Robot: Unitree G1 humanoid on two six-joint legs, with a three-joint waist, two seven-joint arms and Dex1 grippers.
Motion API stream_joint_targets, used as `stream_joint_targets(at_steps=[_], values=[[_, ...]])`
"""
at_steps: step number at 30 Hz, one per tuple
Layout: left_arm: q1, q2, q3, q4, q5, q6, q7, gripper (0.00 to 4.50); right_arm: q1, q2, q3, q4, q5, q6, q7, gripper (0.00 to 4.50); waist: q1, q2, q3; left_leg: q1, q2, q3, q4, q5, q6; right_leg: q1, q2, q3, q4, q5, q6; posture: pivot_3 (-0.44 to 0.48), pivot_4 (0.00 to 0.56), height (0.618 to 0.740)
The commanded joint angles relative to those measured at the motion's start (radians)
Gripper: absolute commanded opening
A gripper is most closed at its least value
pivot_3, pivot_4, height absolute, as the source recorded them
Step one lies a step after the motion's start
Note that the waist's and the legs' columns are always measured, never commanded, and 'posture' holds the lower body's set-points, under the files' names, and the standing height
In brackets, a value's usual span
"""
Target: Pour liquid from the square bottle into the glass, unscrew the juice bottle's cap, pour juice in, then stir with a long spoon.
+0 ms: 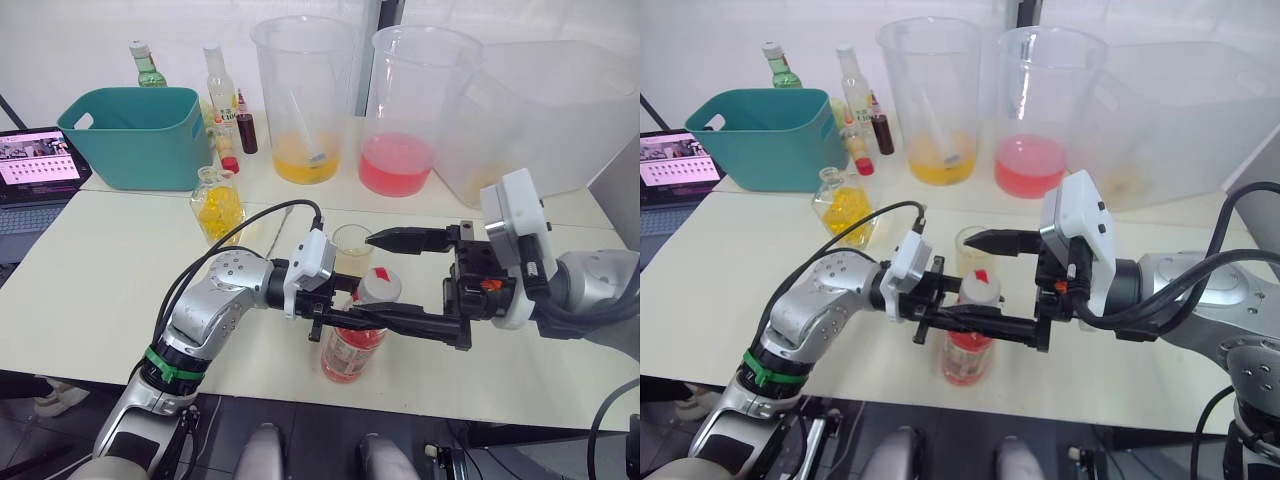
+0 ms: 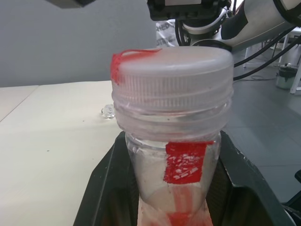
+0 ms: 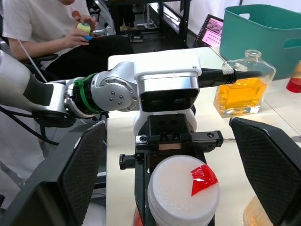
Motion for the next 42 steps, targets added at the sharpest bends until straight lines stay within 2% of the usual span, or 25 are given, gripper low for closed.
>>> stream_joint_targets(at_steps=[1, 9, 14, 17, 18, 21, 26, 30, 34, 38, 40, 42], values=[[-0.012, 0.003, 0.011, 0.009, 0.063, -0.044, 0.039, 1.38, 0.012, -0.021, -0.004, -0.023, -0.035, -0.022, -0.038, 4.45, 0.0, 0.0, 0.0, 0.0, 0.0, 0.0, 0.0, 0.0, 0.0, 0.0, 0.0, 0.0, 0.0, 0.0, 0.0, 0.0, 0.15, 0.719], [-0.006, -0.004, 0.015, 0.006, 0.058, -0.038, 0.06, 1.38, 0.077, -0.007, 0.025, -0.076, -0.032, -0.021, -0.171, 4.45, -0.001, 0.0, 0.0, 0.0, 0.0, 0.0, 0.0, 0.0, 0.0, 0.0, 0.0, 0.0, 0.0, 0.0, 0.0, 0.0, 0.15, 0.719], [-0.014, -0.009, 0.011, 0.012, 0.06, -0.037, 0.062, 1.38, 0.107, 0.004, 0.026, -0.089, -0.014, -0.045, -0.207, 2.99, -0.002, 0.0, 0.0, 0.0, 0.0, 0.0, 0.0, 0.0, 0.0, 0.0, 0.0, 0.0, 0.0, 0.0, 0.0, 0.0, 0.15, 0.719], [-0.017, -0.008, 0.011, 0.011, 0.059, -0.033, 0.062, 1.38, 0.103, 0.016, 0.037, -0.092, -0.016, -0.062, -0.181, 1.87, -0.003, 0.0, 0.0, 0.0, 0.0, 0.0, 0.0, 0.0, 0.0, 0.0, 0.0, 0.0, 0.0, 0.0, 0.0, 0.0, 0.15, 0.719], [-0.017, -0.007, 0.011, 0.011, 0.059, -0.032, 0.062, 1.38, 0.099, 0.018, 0.043, -0.092, -0.022, -0.066, -0.163, 1.72, -0.003, 0.0, 0.0, 0.0, 0.0, 0.0, 0.0, 0.0, 0.0, 0.0, 0.0, 0.0, 0.0, 0.0, 0.0, 0.0, 0.15, 0.719], [-0.021, 0.0, 0.007, 0.008, 0.071, -0.034, 0.058, 1.38, 0.085, 0.006, 0.081, -0.092, -0.088, -0.082, -0.067, 1.72, -0.004, 0.0, 0.0, 0.0, 0.0, 0.0, 0.0, 0.0, 0.0, 0.0, 0.0, 0.0, 0.0, 0.0, 0.0, 0.0, 0.15, 0.719], [-0.03, 0.012, 0.0, 0.004, 0.075, -0.028, 0.047, 1.38, 0.019, -0.03, 0.268, 0.028, -0.387, -0.237, 0.308, 1.72, -0.012, 0.0, 0.0, 0.0, 0.0, 0.0, 0.0, 0.0, 0.0, 0.0, 0.001, 0.0, -0.001, 0.0, 0.0, 0.0, 0.15, 0.719], [-0.027, 0.037, 0.0, -0.005, 0.086, -0.036, 0.041, 1.38, -0.124, -0.003, 0.438, 0.189, -0.595, -0.392, 0.602, 1.72, -0.022, 0.0, 0.0, 0.001, 0.0, 0.0, 0.0, 0.0, 0.0, 0.001, 0.001, 0.0, -0.001, 0.0, 0.0, 0.0, 0.15, 0.719], [-0.026, 0.048, 0.002, -0.009, 0.093, -0.04, 0.044, 1.38, -0.273, 0.067, 0.511, 0.374, -0.686, -0.495, 0.839, 1.72, -0.023, 0.0, 0.0, 0.006, 0.001, 0.0, 0.0, 0.0, 0.0, 0.005, 0.001, 0.0, -0.001, 0.0, 0.0, 0.0, 0.15, 0.719], [-0.017, 0.056, 0.006, -0.027, 0.094, -0.029, 0.051, 1.38, -0.336, 0.076, 0.509, 0.497, -0.728, -0.515, 0.977, 1.72, -0.022, 0.0, 0.0, 0.01, 0.001, 0.0, -0.001, 0.0, 0.0, 0.009, 0.001, 0.0, -0.002, 0.0, 0.0, 0.0, 0.15, 0.719], [-0.014, 0.058, 0.007, -0.032, 0.095, -0.027, 0.055, 1.38, -0.35, 0.068, 0.481, 0.509, -0.689, -0.459, 1.003, 2.77, -0.02, 0.0, 0.0, 0.01, 0.001, 0.0, -0.001, 0.0, 0.0, 0.01, 0.001, -0.001, -0.002, 0.0, 0.0, 0.0, 0.15, 0.719], [-0.013, 0.058, 0.007, -0.035, 0.094, -0.025, 0.057, 1.38, -0.356, 0.064, 0.458, 0.509, -0.671, -0.425, 1.014, 3.42, -0.021, 0.0, 0.0, 0.01, 0.001, 0.0, -0.001, 0.0, 0.0, 0.01, 0.001, 0.0, -0.002, 0.0, 0.0, 0.0, 0.15, 0.719]])
